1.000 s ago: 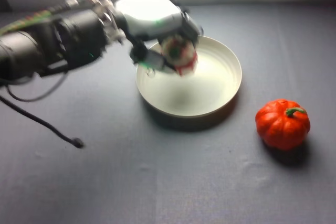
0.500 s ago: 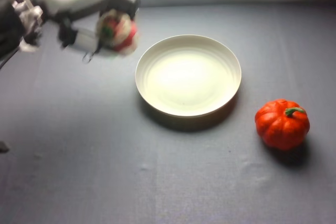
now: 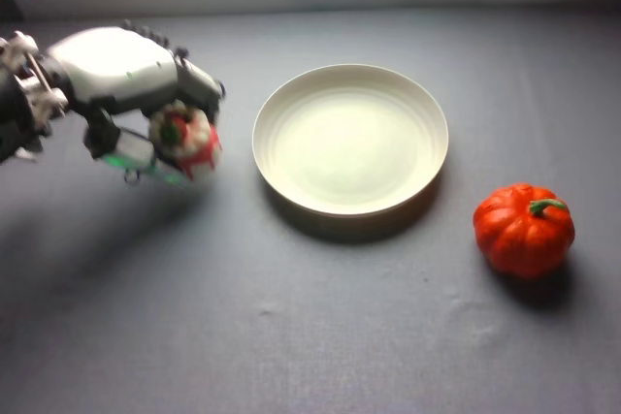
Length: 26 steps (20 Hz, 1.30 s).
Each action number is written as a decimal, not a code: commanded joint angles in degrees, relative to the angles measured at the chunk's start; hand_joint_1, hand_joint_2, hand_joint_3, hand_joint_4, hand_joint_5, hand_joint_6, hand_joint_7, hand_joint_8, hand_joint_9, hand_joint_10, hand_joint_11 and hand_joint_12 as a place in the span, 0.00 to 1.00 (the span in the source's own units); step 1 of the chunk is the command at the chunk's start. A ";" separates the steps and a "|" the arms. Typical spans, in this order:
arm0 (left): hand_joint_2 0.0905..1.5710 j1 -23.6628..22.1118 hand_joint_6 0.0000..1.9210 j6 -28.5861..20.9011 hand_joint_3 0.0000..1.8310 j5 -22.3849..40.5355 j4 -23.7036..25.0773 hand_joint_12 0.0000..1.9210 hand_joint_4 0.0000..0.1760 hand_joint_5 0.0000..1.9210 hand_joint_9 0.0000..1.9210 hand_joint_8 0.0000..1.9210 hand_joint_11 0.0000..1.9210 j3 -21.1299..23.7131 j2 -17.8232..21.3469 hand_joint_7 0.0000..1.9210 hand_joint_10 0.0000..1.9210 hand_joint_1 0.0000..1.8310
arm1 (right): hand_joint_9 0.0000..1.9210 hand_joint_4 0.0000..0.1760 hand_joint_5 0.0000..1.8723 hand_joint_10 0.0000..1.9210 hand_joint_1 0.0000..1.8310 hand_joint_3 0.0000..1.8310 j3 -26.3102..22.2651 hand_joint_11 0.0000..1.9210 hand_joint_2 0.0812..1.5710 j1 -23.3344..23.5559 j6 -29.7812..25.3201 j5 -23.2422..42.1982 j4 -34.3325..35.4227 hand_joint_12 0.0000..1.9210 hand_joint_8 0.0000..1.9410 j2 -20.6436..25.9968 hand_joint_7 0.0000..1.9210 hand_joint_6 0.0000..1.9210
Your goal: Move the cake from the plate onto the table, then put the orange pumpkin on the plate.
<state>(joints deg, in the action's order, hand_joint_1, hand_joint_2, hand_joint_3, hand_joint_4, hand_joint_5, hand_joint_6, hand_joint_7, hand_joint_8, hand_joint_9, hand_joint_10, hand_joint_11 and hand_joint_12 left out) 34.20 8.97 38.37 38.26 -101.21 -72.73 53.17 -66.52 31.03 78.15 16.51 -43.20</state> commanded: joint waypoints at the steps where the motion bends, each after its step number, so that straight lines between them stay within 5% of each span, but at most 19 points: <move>1: 0.72 0.58 0.42 0.02 0.00 3.99 -2.43 0.98 0.00 0.50 0.46 0.74 0.42 -0.86 -0.14 0.47 0.88 0.69 | 0.00 0.74 0.00 0.00 0.40 0.00 0.11 0.00 0.65 0.31 -0.54 7.32 0.82 0.00 0.00 0.32 0.00 0.00; 4: 0.71 3.39 0.42 0.02 0.00 3.61 -2.76 0.94 0.00 0.51 0.41 0.71 0.37 -2.48 -1.66 0.47 0.84 0.68 | 0.00 0.66 0.00 0.00 0.40 0.00 0.07 0.00 0.67 0.29 -0.54 7.34 0.78 0.00 0.00 0.34 0.00 0.00; 8: 0.73 5.02 0.51 0.02 0.00 4.33 -7.41 0.92 0.00 0.44 0.34 0.71 0.28 -2.35 -1.27 0.46 0.78 0.67 | 0.00 0.77 0.00 0.00 0.40 0.00 -0.02 0.00 0.67 0.18 -0.54 7.38 0.77 0.00 0.00 0.41 0.00 0.00; 10: 0.59 4.98 0.10 0.02 0.00 5.15 -9.44 0.79 0.00 0.20 0.29 0.26 0.14 -1.31 0.16 0.26 0.41 0.65 | 0.00 0.77 0.00 0.00 0.40 0.00 -0.04 0.00 0.67 0.18 -0.54 7.38 0.77 0.00 0.00 0.40 0.00 0.00; 12: 0.60 5.02 0.00 0.02 0.00 6.78 -12.54 0.82 0.00 0.09 0.19 0.03 0.04 -0.63 1.16 0.12 0.22 0.66 | 0.00 0.80 0.00 0.00 0.40 0.00 -0.04 0.00 0.67 0.18 -0.54 7.38 0.77 0.00 0.00 0.40 0.00 0.00; 13: 0.57 5.02 0.00 0.02 0.00 7.39 -14.41 0.66 0.32 0.05 0.10 0.01 0.01 0.10 1.91 0.03 0.16 0.62 | 0.00 0.78 0.00 0.00 0.40 0.00 -0.04 0.00 0.67 0.17 -0.54 7.36 0.77 0.00 0.00 0.40 0.00 0.00; 14: 0.56 4.96 0.00 0.02 0.00 7.78 -15.06 0.58 0.53 0.01 0.09 0.00 0.00 0.29 2.16 0.01 0.13 0.60 | 0.00 0.77 0.00 0.00 0.40 0.00 -0.03 0.00 0.67 0.16 -0.54 7.36 0.77 0.00 0.00 0.40 0.00 0.00; 15: 0.52 4.70 0.00 0.02 0.00 8.18 -15.51 0.36 0.91 0.00 0.03 0.00 0.00 0.33 2.30 0.00 0.07 0.56 | 0.00 0.79 0.00 0.00 0.40 0.00 -0.03 0.00 0.67 0.14 -0.54 7.35 0.77 0.00 0.00 0.39 0.00 0.00; 17: 0.50 4.08 0.00 0.02 0.00 8.38 -15.09 0.04 0.99 0.00 0.00 0.00 0.00 0.68 2.71 0.00 0.00 0.55 | 0.00 0.86 0.00 0.00 0.41 0.00 0.00 0.00 0.67 0.10 -0.54 7.34 0.77 0.00 0.00 0.39 0.00 0.00; 18: 0.48 3.94 0.00 0.02 0.00 8.45 -14.94 0.01 1.00 0.00 0.00 0.00 0.00 0.91 2.98 0.00 0.00 0.57 | 0.00 0.79 0.00 0.00 0.40 0.00 0.00 0.00 0.67 0.10 -0.54 7.33 0.77 0.00 0.00 0.39 0.00 0.00; 21: 0.48 3.65 0.00 0.02 0.00 10.30 -17.27 0.00 0.95 0.00 0.00 0.00 0.00 1.96 4.62 0.00 0.00 0.53 | 0.00 0.84 0.00 0.00 0.42 0.00 0.00 0.00 0.67 -0.10 -0.54 6.47 0.72 0.00 0.00 0.39 0.00 0.00; 24: 0.49 3.43 0.00 0.02 0.00 14.90 -22.68 0.00 1.00 0.00 0.02 0.00 0.00 5.03 7.93 0.00 0.01 0.52 | 0.00 0.76 0.00 0.00 0.41 0.00 0.32 0.00 0.68 -0.40 -0.53 4.29 0.67 0.00 0.00 0.28 0.00 0.00; 25: 0.57 3.65 0.00 0.02 0.00 17.14 -25.06 0.19 0.77 0.00 0.04 0.00 0.00 6.22 9.12 0.00 0.03 0.53 | 0.00 0.75 0.00 0.00 0.43 0.00 0.48 0.00 0.68 -0.40 -0.53 3.78 0.61 0.00 0.00 0.16 0.00 0.00; 26: 0.56 4.06 0.00 0.02 0.00 19.60 -27.80 0.25 0.74 0.00 0.06 0.00 0.00 7.63 10.39 0.00 0.03 0.54 | 0.00 0.76 0.00 0.00 0.45 0.00 0.83 0.00 0.67 -0.38 -0.54 2.67 0.26 0.00 0.00 0.06 0.00 0.00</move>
<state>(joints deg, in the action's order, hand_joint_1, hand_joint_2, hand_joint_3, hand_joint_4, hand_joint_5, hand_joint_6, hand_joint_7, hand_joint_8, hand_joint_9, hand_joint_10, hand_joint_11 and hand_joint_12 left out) 38.39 9.17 50.28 12.58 -93.45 -62.50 53.65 -67.09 31.03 74.52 15.79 -43.29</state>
